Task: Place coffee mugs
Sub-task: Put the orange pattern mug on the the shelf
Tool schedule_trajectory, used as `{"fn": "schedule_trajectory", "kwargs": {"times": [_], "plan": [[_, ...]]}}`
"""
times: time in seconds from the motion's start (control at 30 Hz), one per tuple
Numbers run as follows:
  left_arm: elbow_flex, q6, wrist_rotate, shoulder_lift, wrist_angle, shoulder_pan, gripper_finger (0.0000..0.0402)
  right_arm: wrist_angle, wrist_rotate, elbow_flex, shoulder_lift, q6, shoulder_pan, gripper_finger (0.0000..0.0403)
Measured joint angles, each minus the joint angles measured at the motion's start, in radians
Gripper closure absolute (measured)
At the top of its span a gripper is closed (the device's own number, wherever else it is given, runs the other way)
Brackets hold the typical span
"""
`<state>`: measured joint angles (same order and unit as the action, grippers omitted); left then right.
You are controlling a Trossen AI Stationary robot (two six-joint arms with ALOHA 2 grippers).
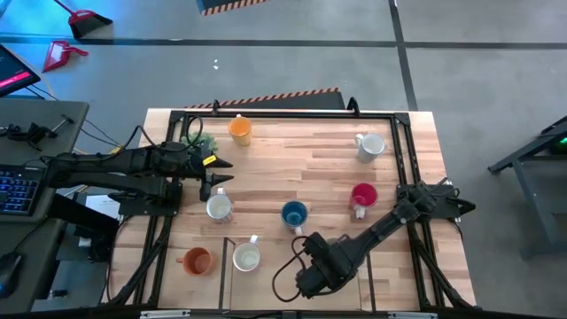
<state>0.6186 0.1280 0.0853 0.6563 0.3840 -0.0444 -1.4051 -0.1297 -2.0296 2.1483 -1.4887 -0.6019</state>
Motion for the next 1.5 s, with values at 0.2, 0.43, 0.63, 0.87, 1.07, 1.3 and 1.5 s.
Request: {"fn": "schedule_trajectory", "kwargs": {"times": [0.2,0.43,0.63,0.87,1.07,1.3,1.5], "plan": [[0.0,0.0,0.0,0.0,0.001,0.0,0.0232,0.108,0.001,0.042,-0.005,0.031,0.013,0.0403],[0.0,-0.002,0.0,0.0,0.004,0.0,0.0232,0.103,0.0,0.039,-0.004,0.032,0.013,0.0403],[0.0,-0.008,0.0,0.0,0.005,0.0,0.0232,0.1,-0.002,0.039,-0.002,0.032,0.013,0.0386],[0.0,-0.008,0.0,0.0,0.005,0.0,0.0232,0.103,-0.003,0.04,0.003,0.029,0.013,0.0352],[0.0,-0.008,0.0,0.0,0.005,0.0,0.0232,0.093,-0.018,0.04,0.002,0.026,0.013,0.0337],[0.0,-0.008,0.0,0.0,0.004,0.0,0.0232,0.078,-0.018,0.04,-0.022,0.007,0.007,0.0336],[0.0,-0.008,0.005,0.0,0.004,0.0,0.0232,0.074,-0.015,0.04,-0.036,0.015,0.006,0.0336]]}}
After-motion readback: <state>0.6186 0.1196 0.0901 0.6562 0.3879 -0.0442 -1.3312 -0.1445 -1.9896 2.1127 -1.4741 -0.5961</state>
